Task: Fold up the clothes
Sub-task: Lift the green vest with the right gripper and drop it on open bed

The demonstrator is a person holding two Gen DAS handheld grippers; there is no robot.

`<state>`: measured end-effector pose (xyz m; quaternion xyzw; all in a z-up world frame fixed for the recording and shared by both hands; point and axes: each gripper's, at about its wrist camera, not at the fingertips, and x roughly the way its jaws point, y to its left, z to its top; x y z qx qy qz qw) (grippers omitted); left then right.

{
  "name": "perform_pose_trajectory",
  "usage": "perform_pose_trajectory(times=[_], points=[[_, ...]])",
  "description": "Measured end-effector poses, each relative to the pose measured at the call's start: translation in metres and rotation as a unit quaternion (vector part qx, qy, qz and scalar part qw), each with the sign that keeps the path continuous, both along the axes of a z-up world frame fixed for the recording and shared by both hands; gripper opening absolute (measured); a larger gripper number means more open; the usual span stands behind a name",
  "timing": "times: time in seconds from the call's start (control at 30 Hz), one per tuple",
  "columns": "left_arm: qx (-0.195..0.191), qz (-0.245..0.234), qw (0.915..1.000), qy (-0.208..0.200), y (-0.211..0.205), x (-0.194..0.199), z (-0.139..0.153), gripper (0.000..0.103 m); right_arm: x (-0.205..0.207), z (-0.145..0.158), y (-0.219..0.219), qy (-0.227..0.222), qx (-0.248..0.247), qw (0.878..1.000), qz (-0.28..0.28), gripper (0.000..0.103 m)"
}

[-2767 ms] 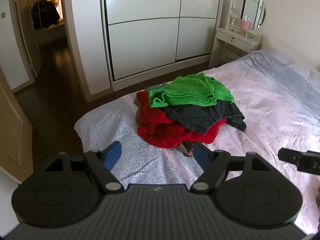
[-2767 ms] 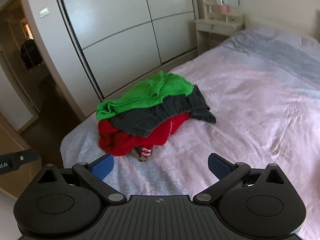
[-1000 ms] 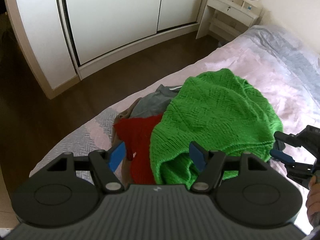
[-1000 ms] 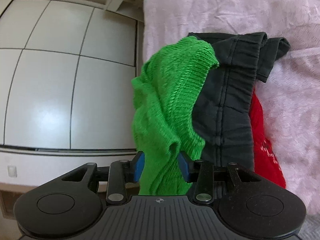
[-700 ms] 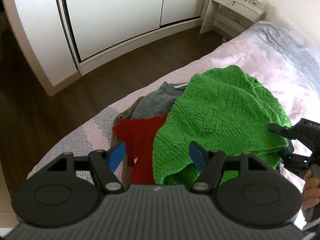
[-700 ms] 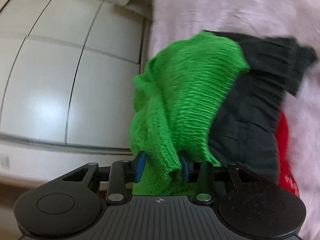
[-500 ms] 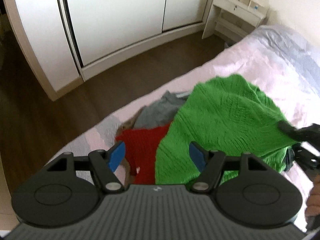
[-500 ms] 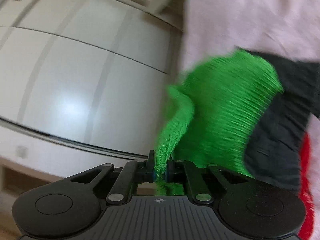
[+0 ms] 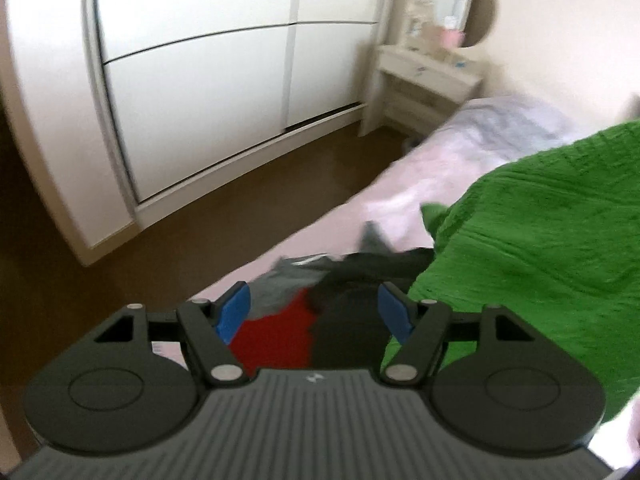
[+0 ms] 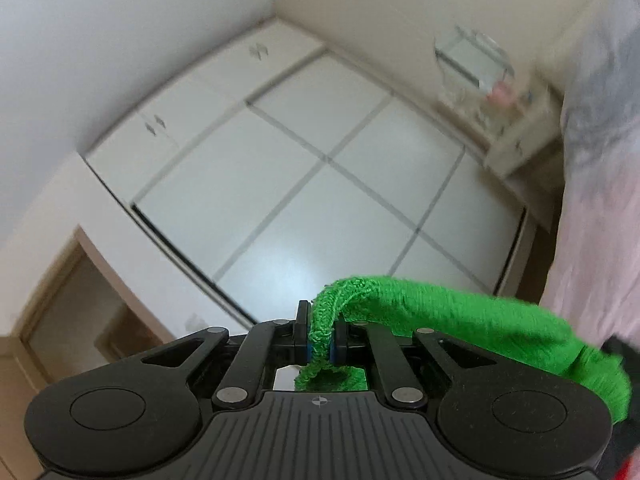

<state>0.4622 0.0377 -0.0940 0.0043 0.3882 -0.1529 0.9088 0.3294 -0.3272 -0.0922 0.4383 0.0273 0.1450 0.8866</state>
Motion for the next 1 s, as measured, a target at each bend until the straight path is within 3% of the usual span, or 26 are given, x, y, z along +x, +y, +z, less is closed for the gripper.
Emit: perform_pose_trajectory(times=[0.2, 0.4, 0.5, 0.57, 0.63, 0.67, 0.7, 0.8, 0.9, 1.0], points=[[-0.019, -0.085, 0.9960, -0.019, -0.063, -0.070, 0.032, 0.068, -0.132, 0.061, -0.048, -0.035, 0.000, 0.997, -0.073, 0.006], [-0.043, -0.166, 0.9848, -0.027, -0.128, -0.167, 0.052, 0.068, -0.288, 0.128, -0.092, -0.058, -0.033, 0.984, -0.165, 0.006], [-0.050, -0.194, 0.9794, -0.024, -0.155, -0.220, 0.053, 0.068, -0.350, 0.156, -0.098, -0.034, -0.063, 0.981, -0.180, 0.006], [-0.053, -0.207, 0.9767, -0.019, -0.172, -0.253, 0.050, 0.068, -0.377, 0.164, -0.097, 0.018, -0.095, 0.981, -0.167, 0.008], [-0.056, -0.218, 0.9743, -0.012, -0.187, -0.286, 0.046, 0.070, -0.395, 0.153, -0.091, 0.090, -0.106, 0.981, -0.137, 0.026], [-0.056, -0.222, 0.9735, -0.008, -0.191, -0.300, 0.042, 0.071, -0.404, 0.145, -0.088, 0.125, -0.108, 0.979, -0.121, 0.052], [-0.053, -0.225, 0.9728, -0.003, -0.195, -0.318, 0.036, 0.071, -0.411, 0.134, -0.082, 0.148, -0.108, 0.977, -0.107, 0.060], [-0.038, -0.236, 0.9709, 0.020, -0.211, -0.366, 0.017, 0.071, -0.451, 0.098, -0.075, 0.204, -0.082, 0.969, -0.110, 0.060], [-0.007, -0.242, 0.9687, 0.054, -0.221, -0.407, -0.003, 0.071, -0.509, 0.073, -0.086, 0.262, -0.032, 0.949, -0.171, 0.060], [0.027, -0.255, 0.9636, 0.077, -0.224, -0.439, -0.018, 0.071, -0.571, 0.060, -0.089, 0.301, -0.015, 0.925, -0.231, 0.060]])
